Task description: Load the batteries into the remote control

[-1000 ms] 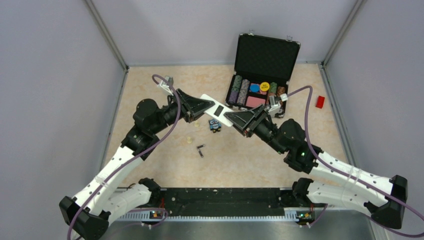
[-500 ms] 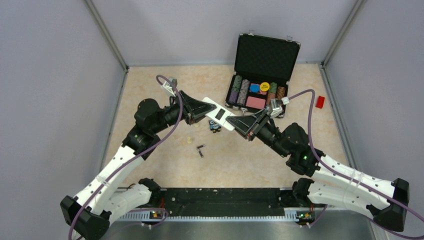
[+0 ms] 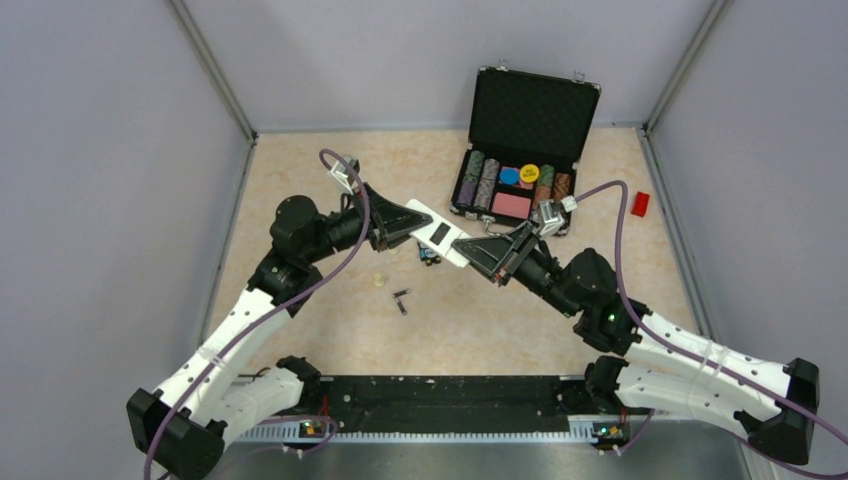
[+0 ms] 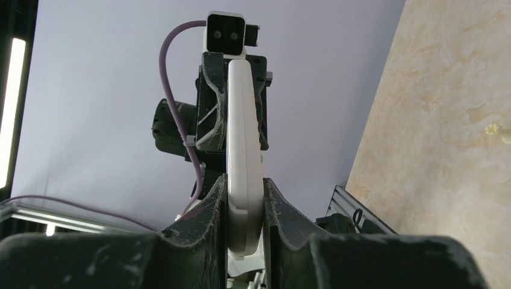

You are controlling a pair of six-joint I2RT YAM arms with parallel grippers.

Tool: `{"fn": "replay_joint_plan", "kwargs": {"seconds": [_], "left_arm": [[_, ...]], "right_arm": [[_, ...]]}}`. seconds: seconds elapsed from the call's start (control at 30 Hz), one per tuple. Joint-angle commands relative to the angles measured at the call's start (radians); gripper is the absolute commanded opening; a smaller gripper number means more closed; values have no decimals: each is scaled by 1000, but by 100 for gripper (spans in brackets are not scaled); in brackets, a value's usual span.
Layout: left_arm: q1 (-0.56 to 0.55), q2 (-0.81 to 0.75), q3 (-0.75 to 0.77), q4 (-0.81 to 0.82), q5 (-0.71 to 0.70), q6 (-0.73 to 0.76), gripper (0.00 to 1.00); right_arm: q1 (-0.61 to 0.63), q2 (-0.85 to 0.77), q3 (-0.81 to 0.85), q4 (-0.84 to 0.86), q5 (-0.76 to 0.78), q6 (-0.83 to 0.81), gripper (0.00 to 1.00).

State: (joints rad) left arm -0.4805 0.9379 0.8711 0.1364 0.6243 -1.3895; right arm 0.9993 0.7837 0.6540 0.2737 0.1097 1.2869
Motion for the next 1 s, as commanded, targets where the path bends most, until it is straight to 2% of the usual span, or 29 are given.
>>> {"fn": "replay_joint_plan", "kwargs": {"seconds": [0.0,0.1,0.33,0.43,0.6,0.8,0.97], "left_arm": [[66,-45,2,104,-144,-17,0],[67,-43,11,83,-153,15,0],[66,-33,39,20,-167,81,0],[66,-20,43,19,-152,89,0],[67,-12,52,-48,-177,158,0],[68,1,75,-242,-279,335,0],[68,-9,71,-378,-383,450,0]], "right_arm": [[-1,-4,-22,-28,33,-43,12],[-1,23,-9,-37,41,-20,26],[-1,33,2,-86,77,17,38],[-2,37,8,-87,80,9,37],[-7,43,33,-94,103,-27,22],[-16,65,48,-254,176,-72,22],[-21,82,36,-405,194,-94,28]]}}
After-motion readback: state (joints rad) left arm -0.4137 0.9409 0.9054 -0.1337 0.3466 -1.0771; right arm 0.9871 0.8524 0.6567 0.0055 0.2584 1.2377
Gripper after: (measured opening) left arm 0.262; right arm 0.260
